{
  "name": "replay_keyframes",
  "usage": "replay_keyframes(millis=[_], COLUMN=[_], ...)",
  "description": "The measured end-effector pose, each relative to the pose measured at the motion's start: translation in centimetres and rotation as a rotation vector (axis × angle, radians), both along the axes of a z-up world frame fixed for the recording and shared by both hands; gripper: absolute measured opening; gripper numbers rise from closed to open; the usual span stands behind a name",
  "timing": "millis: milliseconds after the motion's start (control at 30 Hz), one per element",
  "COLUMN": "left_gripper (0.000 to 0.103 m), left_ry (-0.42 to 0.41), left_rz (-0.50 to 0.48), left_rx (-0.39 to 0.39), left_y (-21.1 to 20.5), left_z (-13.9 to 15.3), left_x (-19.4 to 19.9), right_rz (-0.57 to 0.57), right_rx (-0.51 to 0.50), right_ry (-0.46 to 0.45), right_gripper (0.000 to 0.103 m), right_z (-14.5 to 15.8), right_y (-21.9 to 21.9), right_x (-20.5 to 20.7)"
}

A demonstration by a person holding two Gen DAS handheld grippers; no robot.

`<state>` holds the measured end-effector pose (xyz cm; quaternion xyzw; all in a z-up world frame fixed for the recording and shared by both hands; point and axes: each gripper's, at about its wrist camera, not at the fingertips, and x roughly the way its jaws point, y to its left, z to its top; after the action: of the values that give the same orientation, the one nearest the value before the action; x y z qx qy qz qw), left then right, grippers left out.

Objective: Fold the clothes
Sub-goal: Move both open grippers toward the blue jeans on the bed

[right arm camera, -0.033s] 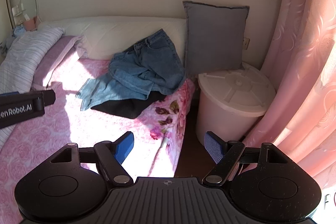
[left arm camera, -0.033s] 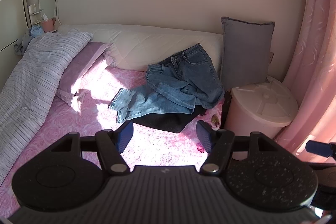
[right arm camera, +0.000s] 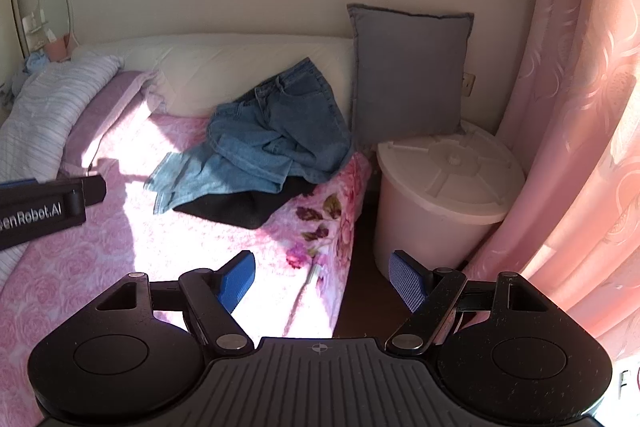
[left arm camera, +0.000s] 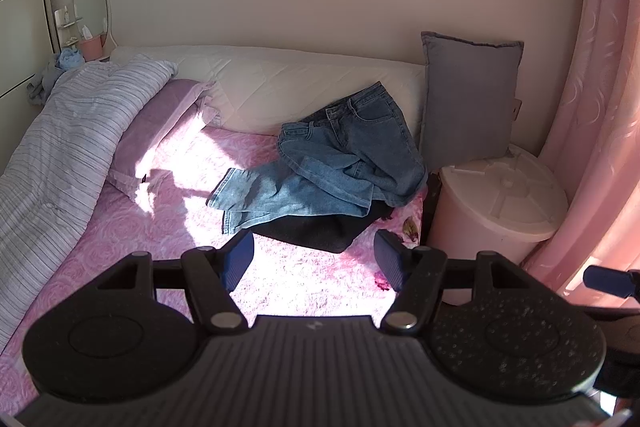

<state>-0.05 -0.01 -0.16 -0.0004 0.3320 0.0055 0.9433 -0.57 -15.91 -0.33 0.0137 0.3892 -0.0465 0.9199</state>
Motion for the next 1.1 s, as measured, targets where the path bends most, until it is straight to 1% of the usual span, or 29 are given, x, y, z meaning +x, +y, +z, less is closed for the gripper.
replay_keyframes(millis=[233, 300, 367, 433, 667, 1100], left_gripper=[0.063, 0.063, 0.063, 0.063, 0.063, 0.063], left_ry=[-0.003, -0.005, -0.009, -0.008, -0.011, -0.012], left_rz=[0.009, 0.012, 0.016, 0.02, 0.026, 0.025], left_rx=[0.006, 0.007, 0.006, -0.001, -0.009, -0.018], left_y=[-0.1, -0.1, 0.0, 0.5, 0.9, 2.0], left_z=[-0.9, -1.1, -1.5, -1.2, -0.9, -0.7], left_x=[-0.3, -0.3, -0.5, -0.8, -1.0, -0.3], right_rz=[-0.003, -0.005, -0.001, 0.005, 0.017, 0.014], right_rx=[-0.003, 0.024, 0.028, 0.027, 0.027, 0.015], right_ry=[-0.02, -0.03, -0.048, -0.069, -0.095, -0.116], right_gripper=[0.077, 0.077, 0.077, 0.077, 0.077, 0.077], right_z=[0.8, 0.9, 1.0, 1.0, 1.2, 2.2], right_y=[0.9, 0.5, 0.7, 1.0, 1.5, 1.8], right_x=[0.8, 1.1, 0.7, -0.1, 0.0, 1.0])
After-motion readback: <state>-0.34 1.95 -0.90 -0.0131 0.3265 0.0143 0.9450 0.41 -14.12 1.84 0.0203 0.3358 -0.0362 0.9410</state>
